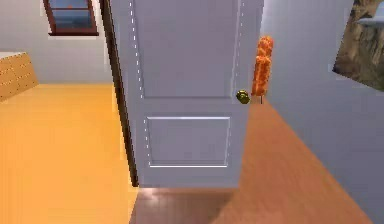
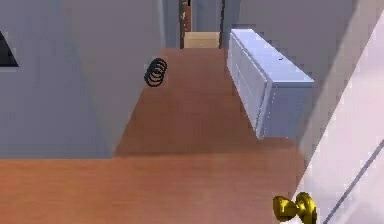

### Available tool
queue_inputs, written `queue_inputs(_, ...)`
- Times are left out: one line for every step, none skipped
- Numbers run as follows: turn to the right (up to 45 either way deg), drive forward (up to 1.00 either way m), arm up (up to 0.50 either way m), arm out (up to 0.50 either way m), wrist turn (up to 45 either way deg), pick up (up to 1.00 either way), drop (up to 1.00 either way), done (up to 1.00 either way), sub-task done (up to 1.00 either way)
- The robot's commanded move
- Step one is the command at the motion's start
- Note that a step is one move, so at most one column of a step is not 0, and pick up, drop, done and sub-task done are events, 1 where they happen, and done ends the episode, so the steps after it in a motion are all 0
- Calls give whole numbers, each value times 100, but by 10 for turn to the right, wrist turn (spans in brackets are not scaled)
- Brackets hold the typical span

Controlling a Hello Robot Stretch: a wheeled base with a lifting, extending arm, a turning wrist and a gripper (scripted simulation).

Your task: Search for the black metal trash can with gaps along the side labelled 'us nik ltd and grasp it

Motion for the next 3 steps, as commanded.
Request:
queue_inputs(0,10,0,0,0,0,0,0,0)
queue_inputs(450,0,0,0,0,0,0,0,0)
queue_inputs(450,0,0,0,0,0,0,0,0)
